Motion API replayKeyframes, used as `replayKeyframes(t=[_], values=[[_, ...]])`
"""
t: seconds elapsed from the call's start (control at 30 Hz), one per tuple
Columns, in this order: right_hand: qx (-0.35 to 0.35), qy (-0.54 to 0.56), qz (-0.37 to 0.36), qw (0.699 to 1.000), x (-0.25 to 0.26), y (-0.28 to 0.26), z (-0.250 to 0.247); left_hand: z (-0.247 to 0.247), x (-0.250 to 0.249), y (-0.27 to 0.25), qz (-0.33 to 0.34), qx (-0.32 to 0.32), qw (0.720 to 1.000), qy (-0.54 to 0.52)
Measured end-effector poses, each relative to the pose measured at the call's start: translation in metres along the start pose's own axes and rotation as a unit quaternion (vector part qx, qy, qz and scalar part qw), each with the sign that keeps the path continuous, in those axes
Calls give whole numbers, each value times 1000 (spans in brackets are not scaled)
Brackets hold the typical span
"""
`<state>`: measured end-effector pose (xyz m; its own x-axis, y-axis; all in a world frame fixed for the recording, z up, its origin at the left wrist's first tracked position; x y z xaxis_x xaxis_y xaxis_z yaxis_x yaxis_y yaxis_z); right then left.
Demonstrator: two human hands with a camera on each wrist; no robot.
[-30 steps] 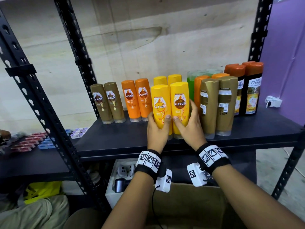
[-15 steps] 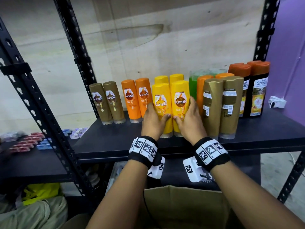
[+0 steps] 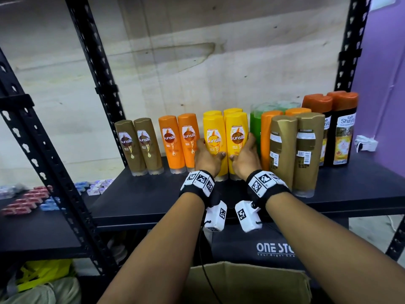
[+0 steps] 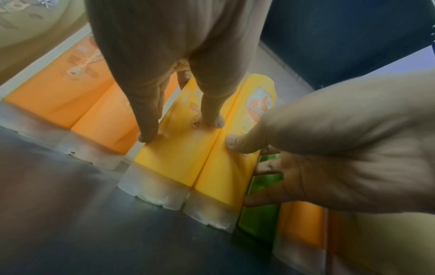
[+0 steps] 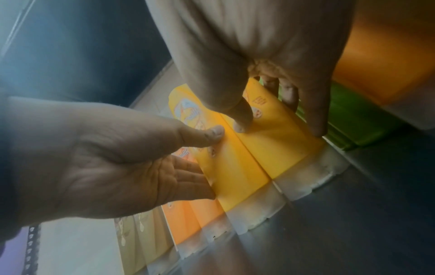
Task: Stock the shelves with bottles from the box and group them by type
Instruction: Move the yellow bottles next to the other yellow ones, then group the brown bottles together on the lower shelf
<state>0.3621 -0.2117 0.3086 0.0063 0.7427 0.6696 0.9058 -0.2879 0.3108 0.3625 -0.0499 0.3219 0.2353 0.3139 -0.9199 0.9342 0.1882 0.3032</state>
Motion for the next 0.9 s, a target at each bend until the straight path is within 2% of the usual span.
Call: replayKeyframes(t=[0.7,0.9], values=[[19,16,30,999,-1,6,8,9,10,14,-22,11,999,-21],[80,-13,1,997,-4,-1,8,7,13,9,-13,48,998,41]])
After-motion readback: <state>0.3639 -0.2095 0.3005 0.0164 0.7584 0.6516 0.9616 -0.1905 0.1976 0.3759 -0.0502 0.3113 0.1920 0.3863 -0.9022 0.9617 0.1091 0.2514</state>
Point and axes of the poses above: each hand's wrist, its own y-axis towards the middle knuckle, its own z-axis out of the palm, x = y × z, the point moved 10 cm from there along y, towards the middle knuckle, and after that the axes turned 11 degrees about -y, right-handed, at the moved point
